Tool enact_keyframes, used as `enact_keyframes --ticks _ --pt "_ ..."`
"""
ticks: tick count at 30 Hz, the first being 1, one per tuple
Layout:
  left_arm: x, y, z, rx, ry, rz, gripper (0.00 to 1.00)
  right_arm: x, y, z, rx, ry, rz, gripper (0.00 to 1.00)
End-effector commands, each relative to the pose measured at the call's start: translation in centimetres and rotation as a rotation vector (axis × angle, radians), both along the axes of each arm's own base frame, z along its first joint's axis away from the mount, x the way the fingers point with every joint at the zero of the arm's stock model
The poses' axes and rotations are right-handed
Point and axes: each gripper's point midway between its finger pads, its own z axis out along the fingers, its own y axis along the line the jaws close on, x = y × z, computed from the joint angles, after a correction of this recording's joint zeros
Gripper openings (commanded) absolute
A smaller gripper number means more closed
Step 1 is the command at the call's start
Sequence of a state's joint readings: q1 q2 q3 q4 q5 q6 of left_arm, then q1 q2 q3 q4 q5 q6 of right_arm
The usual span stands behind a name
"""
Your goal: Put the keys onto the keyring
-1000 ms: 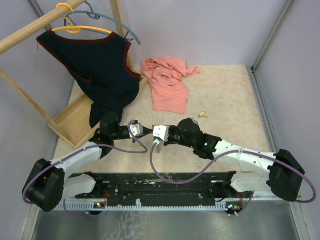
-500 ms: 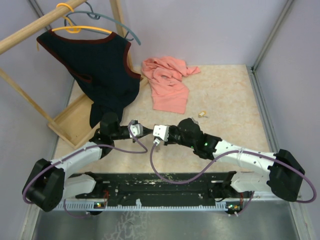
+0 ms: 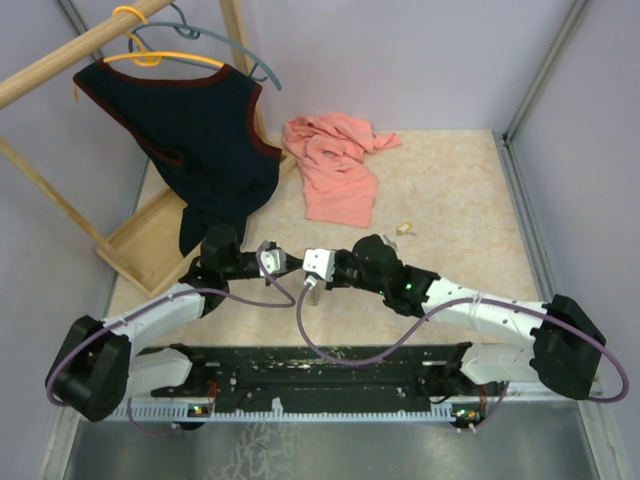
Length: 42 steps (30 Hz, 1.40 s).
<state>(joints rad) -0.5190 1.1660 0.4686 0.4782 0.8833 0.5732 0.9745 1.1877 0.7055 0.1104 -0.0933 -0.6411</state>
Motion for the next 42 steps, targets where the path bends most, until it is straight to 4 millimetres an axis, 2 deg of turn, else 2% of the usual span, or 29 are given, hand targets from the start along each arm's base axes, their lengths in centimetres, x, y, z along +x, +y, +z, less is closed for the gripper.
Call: enact_keyframes --ticks 1,15,33,42 --pt "-0.4 -0.3 0.3 -0.01 -0.018 -0.041 0.0 0.1 1.8 3.5 0.094 -0.029 0.02 0.0" --pt "-0.1 -0.1 0.4 -0.009 -0.029 -0.016 0.0 0.2 0.0 3.1 0.04 -0.03 -0.033 0.0" --pt "-0.2 -0.2 0.4 -0.009 -0.029 -0.022 0.0 0.4 1.1 4.1 0.078 -0.044 -0.011 0.0" --pt "-0.1 -0.1 0.6 -0.011 -0.033 -0.012 0.0 0.4 0.7 3.2 0.039 -0.023 -0.024 0.0"
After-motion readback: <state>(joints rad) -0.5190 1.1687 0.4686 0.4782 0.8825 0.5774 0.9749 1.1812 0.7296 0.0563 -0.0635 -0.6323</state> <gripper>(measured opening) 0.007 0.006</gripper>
